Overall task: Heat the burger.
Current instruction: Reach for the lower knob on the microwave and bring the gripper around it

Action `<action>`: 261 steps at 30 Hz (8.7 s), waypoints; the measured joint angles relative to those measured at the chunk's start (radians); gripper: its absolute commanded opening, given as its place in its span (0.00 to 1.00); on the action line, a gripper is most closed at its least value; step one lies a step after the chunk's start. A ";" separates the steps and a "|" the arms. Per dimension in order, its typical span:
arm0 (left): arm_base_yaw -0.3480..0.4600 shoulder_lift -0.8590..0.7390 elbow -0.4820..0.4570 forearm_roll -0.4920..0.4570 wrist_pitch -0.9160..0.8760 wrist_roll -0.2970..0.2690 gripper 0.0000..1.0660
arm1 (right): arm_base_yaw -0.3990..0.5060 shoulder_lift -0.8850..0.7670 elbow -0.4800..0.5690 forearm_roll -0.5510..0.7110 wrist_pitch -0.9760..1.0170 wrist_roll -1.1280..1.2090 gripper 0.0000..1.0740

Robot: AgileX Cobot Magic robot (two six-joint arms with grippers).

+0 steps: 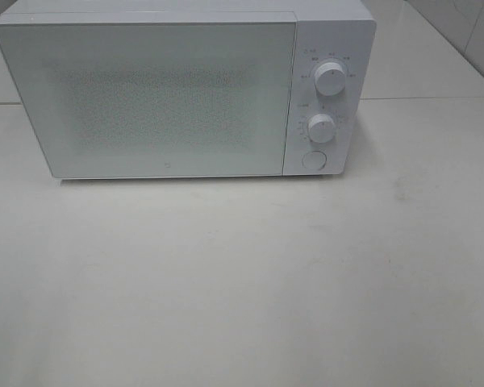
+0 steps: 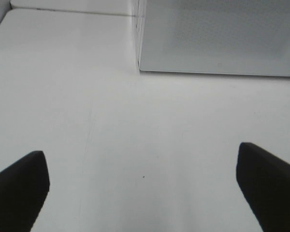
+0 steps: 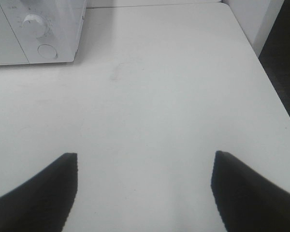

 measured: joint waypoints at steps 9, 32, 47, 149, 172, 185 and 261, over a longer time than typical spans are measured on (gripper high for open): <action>0.000 -0.015 0.000 0.000 0.000 0.000 0.92 | 0.000 0.000 0.000 0.000 0.000 0.000 0.70; 0.000 -0.015 0.000 0.059 0.000 -0.057 0.92 | 0.000 0.000 0.000 0.000 0.000 0.000 0.70; 0.000 -0.015 0.000 0.060 0.000 -0.059 0.92 | 0.000 0.000 0.000 0.000 0.000 0.000 0.69; 0.000 -0.015 0.000 0.060 0.000 -0.059 0.92 | 0.649 1.589 0.225 0.932 -2.245 -0.547 0.69; 0.000 -0.015 0.000 0.060 0.000 -0.059 0.92 | 0.735 1.702 0.104 1.080 -2.259 -0.534 0.69; 0.000 -0.015 0.000 0.060 0.000 -0.059 0.92 | 0.649 1.834 -0.014 1.004 -2.259 -0.475 0.69; 0.000 -0.015 0.000 0.059 0.000 -0.059 0.92 | 0.500 2.093 -0.285 0.869 -2.257 -0.464 0.00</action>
